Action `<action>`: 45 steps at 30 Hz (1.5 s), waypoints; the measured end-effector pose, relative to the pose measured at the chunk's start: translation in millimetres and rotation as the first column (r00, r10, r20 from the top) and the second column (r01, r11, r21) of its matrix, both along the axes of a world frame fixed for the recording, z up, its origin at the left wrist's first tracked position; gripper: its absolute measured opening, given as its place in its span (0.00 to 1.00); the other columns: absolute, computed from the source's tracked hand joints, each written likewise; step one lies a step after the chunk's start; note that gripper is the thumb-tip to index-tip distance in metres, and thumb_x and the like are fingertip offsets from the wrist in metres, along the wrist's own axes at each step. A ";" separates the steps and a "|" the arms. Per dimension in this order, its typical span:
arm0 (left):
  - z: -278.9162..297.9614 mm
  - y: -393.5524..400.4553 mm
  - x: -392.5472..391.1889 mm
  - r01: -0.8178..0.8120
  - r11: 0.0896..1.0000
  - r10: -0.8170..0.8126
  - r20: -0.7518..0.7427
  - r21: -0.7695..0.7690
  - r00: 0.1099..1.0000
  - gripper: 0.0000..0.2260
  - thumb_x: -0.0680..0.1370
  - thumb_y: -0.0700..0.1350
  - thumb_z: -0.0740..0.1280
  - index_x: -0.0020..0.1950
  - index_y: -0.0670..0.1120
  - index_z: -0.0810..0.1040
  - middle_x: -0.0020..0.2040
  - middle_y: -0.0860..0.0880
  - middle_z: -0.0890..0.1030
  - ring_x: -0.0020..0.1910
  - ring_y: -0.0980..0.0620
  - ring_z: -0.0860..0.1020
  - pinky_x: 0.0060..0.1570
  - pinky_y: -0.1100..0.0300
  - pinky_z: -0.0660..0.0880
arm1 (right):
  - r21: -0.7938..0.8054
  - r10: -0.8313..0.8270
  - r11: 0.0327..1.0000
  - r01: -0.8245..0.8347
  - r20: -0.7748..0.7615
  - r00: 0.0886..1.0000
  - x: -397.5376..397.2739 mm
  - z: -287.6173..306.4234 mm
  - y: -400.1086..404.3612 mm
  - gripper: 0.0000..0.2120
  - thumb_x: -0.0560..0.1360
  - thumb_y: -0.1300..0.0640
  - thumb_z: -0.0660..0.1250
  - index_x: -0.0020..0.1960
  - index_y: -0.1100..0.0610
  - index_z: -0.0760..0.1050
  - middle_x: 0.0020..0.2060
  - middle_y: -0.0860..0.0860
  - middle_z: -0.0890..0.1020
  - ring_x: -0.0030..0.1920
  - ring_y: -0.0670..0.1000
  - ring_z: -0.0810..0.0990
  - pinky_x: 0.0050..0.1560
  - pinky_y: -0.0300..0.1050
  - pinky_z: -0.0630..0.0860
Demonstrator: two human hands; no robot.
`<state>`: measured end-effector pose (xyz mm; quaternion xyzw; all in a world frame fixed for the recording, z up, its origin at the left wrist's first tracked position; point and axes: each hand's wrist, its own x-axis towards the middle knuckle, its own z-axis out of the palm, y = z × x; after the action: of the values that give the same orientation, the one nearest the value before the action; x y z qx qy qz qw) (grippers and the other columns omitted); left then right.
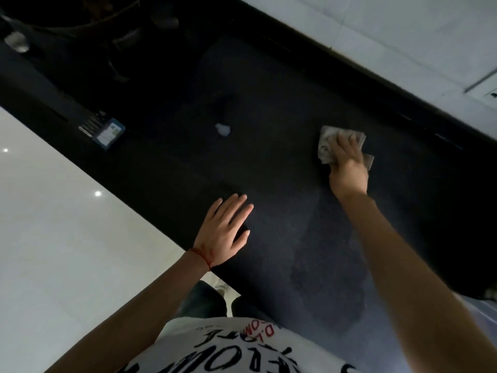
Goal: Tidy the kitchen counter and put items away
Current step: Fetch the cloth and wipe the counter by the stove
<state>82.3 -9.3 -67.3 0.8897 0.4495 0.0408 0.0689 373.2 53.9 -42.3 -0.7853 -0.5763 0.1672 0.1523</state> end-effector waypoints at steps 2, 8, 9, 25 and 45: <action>1.4 5.0 -10.2 -0.095 0.995 0.095 -0.008 -0.020 0.995 0.23 0.73 0.52 0.60 0.66 0.47 0.68 0.67 0.44 0.74 0.68 0.48 0.67 0.67 0.50 0.61 | 0.062 0.119 0.991 -0.118 -0.016 0.993 -31.4 -6.8 -20.6 0.26 0.72 0.68 0.60 0.69 0.55 0.67 0.72 0.54 0.66 0.74 0.58 0.58 0.73 0.48 0.57; 0.8 31.2 -61.8 -0.333 0.942 0.331 -0.049 -0.048 0.942 0.23 0.74 0.53 0.58 0.66 0.43 0.70 0.67 0.41 0.73 0.67 0.44 0.69 0.68 0.51 0.61 | 0.108 0.409 0.908 -0.406 -0.013 0.912 -130.0 -9.5 -20.4 0.24 0.70 0.66 0.60 0.66 0.54 0.72 0.67 0.53 0.73 0.71 0.55 0.61 0.64 0.54 0.70; 1.1 35.6 -68.6 -0.362 0.931 0.359 -0.049 -0.050 0.932 0.23 0.74 0.53 0.57 0.66 0.43 0.71 0.67 0.41 0.73 0.68 0.43 0.69 0.68 0.50 0.62 | 0.090 0.416 0.906 -0.413 -0.023 0.909 -136.9 -7.5 -9.8 0.26 0.71 0.66 0.62 0.67 0.53 0.70 0.69 0.52 0.71 0.73 0.55 0.61 0.64 0.53 0.69; -2.7 44.3 -81.4 -0.411 0.908 0.414 0.014 -0.082 0.910 0.23 0.73 0.53 0.59 0.66 0.45 0.71 0.69 0.43 0.72 0.69 0.45 0.69 0.68 0.49 0.67 | 0.110 0.445 0.893 -0.437 -0.056 0.894 -172.6 -10.7 29.0 0.26 0.73 0.66 0.63 0.69 0.52 0.67 0.71 0.50 0.68 0.73 0.54 0.60 0.71 0.49 0.62; 1.3 43.6 -83.9 -0.372 0.925 0.375 0.033 -0.074 0.926 0.22 0.73 0.52 0.59 0.65 0.44 0.74 0.67 0.43 0.74 0.67 0.44 0.71 0.67 0.50 0.66 | -0.042 0.342 0.939 -0.341 0.038 0.939 -193.9 4.6 100.5 0.28 0.76 0.67 0.58 0.73 0.52 0.59 0.75 0.49 0.58 0.76 0.51 0.51 0.74 0.49 0.58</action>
<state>-1.5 34.3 -65.9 0.7839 0.6101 0.0587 0.0996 179.3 154.5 -37.7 -0.6795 -0.7041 0.1833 0.0941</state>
